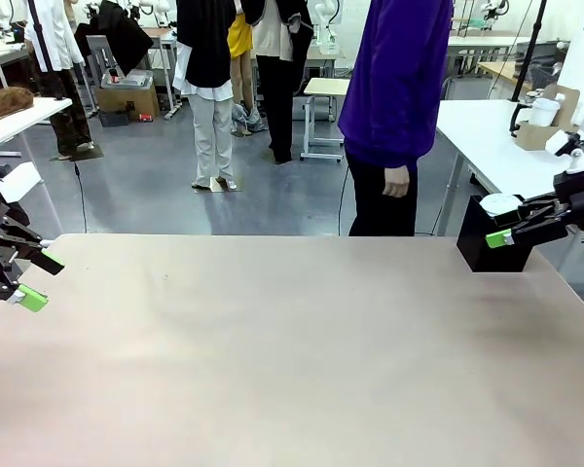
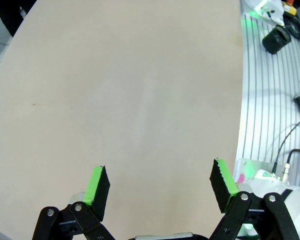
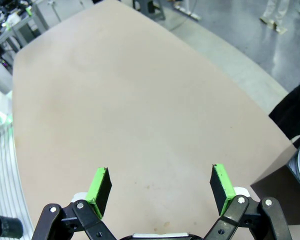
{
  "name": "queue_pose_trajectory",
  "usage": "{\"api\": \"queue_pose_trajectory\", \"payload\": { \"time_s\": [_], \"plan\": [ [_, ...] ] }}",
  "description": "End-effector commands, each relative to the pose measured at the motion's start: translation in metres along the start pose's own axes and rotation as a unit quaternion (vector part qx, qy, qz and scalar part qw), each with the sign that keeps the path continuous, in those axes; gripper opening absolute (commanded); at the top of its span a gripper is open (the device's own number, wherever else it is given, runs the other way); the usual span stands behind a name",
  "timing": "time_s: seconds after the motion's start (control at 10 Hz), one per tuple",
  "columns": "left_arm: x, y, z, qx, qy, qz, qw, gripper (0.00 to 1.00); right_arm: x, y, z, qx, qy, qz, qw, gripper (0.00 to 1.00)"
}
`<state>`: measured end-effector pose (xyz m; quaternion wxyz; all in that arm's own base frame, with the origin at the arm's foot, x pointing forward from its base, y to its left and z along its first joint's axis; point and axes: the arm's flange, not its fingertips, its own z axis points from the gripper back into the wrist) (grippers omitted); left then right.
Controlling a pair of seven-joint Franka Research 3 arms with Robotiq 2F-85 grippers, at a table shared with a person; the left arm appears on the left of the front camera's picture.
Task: Pour a drink into a cup and package it in a carrier.
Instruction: Insert the held 600 ml Paper Cup into the Cup Carrier.
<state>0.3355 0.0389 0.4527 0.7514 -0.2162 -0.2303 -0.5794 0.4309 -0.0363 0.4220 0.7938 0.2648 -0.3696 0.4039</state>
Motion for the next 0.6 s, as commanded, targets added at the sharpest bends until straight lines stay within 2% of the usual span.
{"api": "queue_pose_trajectory", "payload": {
  "time_s": [0.0, 0.5],
  "plan": [
    [0.0014, -0.0009, 0.0007, -0.003, -0.011, 0.002, 1.0, 1.0, -0.0009, -0.0006, 0.0025, -0.006, 0.001, 0.008, 1.0, 1.0],
    [0.0014, -0.0009, 0.0007, -0.003, -0.011, 0.002, 1.0, 1.0, -0.0009, -0.0006, 0.0025, -0.006, 0.001, 0.008, 1.0, 1.0]
  ]
}}
